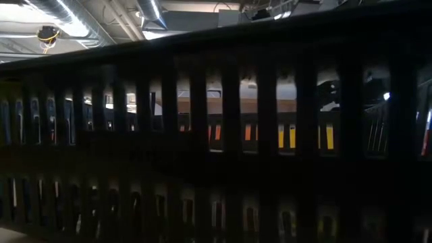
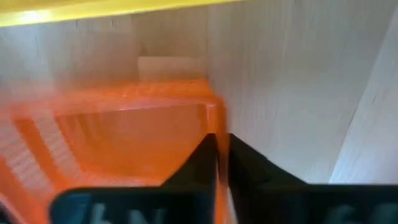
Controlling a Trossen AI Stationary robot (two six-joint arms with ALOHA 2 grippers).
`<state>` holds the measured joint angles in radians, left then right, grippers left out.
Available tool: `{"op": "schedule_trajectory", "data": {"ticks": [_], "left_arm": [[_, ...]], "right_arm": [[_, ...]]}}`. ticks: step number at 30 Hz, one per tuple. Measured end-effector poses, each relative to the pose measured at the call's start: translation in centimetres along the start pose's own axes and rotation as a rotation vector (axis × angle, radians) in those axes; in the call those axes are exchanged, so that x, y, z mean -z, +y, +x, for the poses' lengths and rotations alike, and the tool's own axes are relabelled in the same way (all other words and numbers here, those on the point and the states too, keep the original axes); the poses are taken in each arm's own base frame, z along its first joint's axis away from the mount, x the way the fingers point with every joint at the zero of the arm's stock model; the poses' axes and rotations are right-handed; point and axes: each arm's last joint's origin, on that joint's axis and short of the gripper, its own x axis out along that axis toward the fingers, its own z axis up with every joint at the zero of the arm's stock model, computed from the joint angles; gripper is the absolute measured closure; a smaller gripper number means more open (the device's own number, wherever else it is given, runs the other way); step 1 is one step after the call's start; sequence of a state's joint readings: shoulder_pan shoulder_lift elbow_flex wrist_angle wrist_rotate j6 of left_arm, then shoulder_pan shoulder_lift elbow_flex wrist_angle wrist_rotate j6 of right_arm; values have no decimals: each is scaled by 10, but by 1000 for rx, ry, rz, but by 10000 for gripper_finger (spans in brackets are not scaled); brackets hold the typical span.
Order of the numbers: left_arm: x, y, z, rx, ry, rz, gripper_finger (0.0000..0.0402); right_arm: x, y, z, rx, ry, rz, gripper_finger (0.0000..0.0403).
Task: Stack baskets on shelf by color
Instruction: Put the bottom right orange basket on the shelf
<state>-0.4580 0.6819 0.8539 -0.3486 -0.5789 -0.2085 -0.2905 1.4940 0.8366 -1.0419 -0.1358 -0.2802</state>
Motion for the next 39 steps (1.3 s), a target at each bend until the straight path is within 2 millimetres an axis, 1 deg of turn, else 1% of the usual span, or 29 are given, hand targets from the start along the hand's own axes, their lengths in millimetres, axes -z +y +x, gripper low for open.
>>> {"op": "schedule_trajectory", "data": {"ticks": [3,5,8,10,14,17,22,25,28,33,36,39], "left_arm": [[0,0,0,0,0,0,401],[0,0,0,0,0,0,401],[0,0,0,0,0,0,401],[0,0,0,0,0,0,401],[0,0,0,0,0,0,401],[0,0,0,0,0,0,401],[0,0,0,8,2,1,401],[0,0,0,8,2,1,401],[-1,2,1,-9,-2,1,401],[-2,12,5,-103,-16,-10,401],[-4,18,7,-153,-22,-16,401],[-5,24,10,-189,-25,-23,401]], "right_arm": [[1,2,-1,-40,2,12,393],[0,3,-6,-76,6,15,397],[-1,6,-20,-84,37,17,397],[-3,9,-32,-84,49,13,399],[-10,16,-65,-84,25,-9,400],[-15,22,-94,-76,-15,-29,401],[-20,29,-145,-42,-144,-32,401],[-21,31,-172,40,-232,-42,402],[-20,27,-198,130,-331,-29,402],[-18,11,-234,207,-490,24,402],[-23,-5,-249,273,-523,-6,402],[-31,-28,-262,344,-538,-43,402]]}}
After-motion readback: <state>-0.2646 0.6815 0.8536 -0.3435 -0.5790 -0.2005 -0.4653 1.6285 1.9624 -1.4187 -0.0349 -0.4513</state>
